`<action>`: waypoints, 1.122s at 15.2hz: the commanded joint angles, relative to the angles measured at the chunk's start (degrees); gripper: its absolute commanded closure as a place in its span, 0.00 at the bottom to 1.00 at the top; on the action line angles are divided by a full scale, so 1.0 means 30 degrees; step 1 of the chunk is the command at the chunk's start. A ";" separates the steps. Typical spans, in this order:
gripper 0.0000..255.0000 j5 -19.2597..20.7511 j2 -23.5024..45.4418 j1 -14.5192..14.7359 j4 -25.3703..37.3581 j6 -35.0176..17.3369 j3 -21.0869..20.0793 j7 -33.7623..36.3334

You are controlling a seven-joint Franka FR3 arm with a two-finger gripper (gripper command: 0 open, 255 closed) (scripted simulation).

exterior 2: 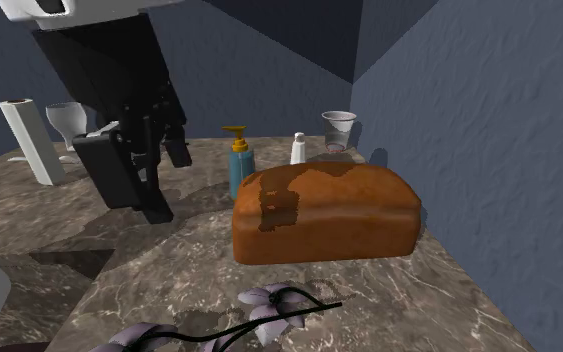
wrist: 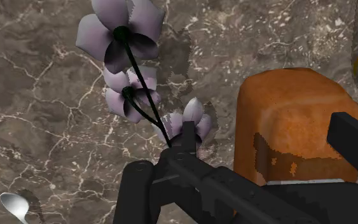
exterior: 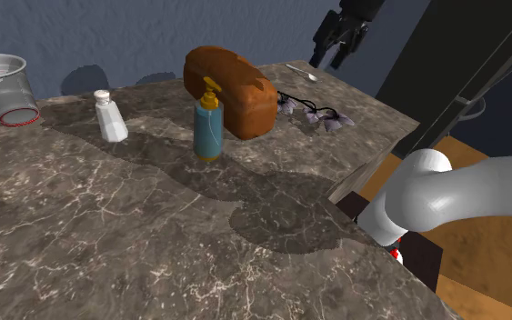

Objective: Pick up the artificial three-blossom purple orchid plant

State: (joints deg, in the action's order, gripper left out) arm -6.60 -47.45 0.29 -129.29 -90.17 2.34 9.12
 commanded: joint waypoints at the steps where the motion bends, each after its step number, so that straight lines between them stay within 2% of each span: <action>1: 0.00 0.0000 0.0000 0.0000 0.0000 0.0000 0.0000 0.0000; 12: 0.00 0.1519 0.4983 0.0398 -0.0374 -0.1120 0.4785 -0.7094; 17: 0.00 0.1622 0.5317 0.0366 -0.1343 -0.2189 0.5087 -0.7604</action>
State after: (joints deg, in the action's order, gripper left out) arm -1.81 -31.52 1.43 -132.55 -95.99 17.48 -13.47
